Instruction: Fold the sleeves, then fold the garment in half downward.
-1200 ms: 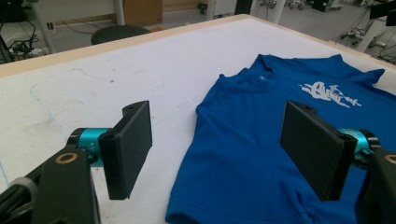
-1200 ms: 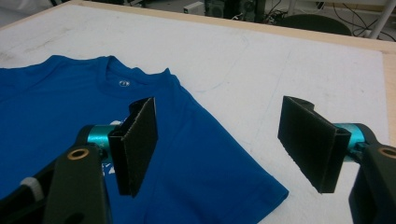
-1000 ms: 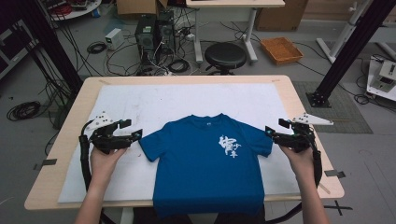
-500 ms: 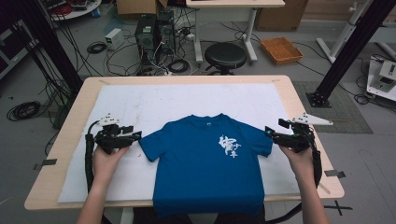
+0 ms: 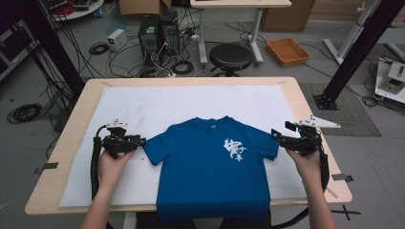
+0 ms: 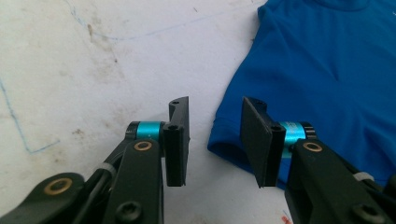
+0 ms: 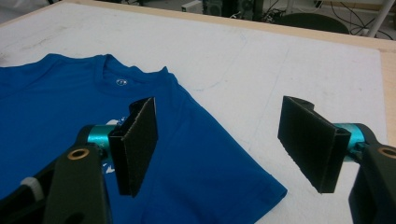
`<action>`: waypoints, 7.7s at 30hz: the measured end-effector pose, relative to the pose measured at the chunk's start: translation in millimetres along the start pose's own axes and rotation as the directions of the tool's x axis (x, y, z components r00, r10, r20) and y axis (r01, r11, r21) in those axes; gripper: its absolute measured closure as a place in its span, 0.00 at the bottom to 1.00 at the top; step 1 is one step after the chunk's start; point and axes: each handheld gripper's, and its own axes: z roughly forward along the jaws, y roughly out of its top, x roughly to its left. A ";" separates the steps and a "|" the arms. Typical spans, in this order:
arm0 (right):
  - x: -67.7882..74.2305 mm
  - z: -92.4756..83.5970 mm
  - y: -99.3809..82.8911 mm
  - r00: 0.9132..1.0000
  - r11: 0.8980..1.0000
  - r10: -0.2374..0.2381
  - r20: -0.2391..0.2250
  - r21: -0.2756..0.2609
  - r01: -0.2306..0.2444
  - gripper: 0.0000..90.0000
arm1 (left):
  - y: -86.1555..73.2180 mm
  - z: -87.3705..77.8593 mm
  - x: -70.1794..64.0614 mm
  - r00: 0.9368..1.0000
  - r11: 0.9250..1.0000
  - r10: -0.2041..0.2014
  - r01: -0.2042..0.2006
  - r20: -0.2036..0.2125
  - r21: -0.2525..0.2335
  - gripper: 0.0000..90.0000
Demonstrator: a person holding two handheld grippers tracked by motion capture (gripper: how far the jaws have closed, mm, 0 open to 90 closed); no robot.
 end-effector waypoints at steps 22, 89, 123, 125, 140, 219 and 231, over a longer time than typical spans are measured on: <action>-2.5 -8.1 3.5 1.000 1.000 0.010 0.008 -0.028 -0.010 0.32 | 22.8 -24.8 -36.4 0.983 0.988 -0.053 0.077 0.177 -0.133 0.98; -50.2 48.6 -39.5 0.971 0.947 0.213 0.107 0.221 -0.232 0.93 | 3.8 -38.9 -56.4 0.983 0.960 0.141 -0.107 0.117 -0.260 0.53; 121.9 91.7 32.0 0.996 0.977 -0.072 -0.061 0.197 0.082 0.90 | 9.7 -28.3 -69.2 0.971 0.961 0.171 -0.126 0.169 -0.248 0.53; 120.1 88.7 33.0 0.995 0.981 -0.073 -0.069 0.175 0.084 0.85 | 9.9 -27.4 -70.2 0.969 0.960 0.178 -0.133 0.170 -0.246 0.53; 73.1 44.9 -19.7 0.997 0.973 -0.035 -0.073 0.224 0.050 0.84 | 10.6 -22.5 -74.3 0.968 0.962 0.181 -0.137 0.175 -0.237 0.53; 30.4 24.0 19.5 0.997 0.998 0.064 -0.036 -0.013 -0.064 0.42 | 29.9 -9.7 -79.4 0.974 0.962 0.167 -0.126 0.156 -0.244 0.47; 21.3 62.3 21.5 0.997 0.997 0.076 -0.007 0.033 -0.075 0.55 | 64.4 38.6 -70.0 0.986 0.982 0.113 -0.092 0.124 -0.166 0.47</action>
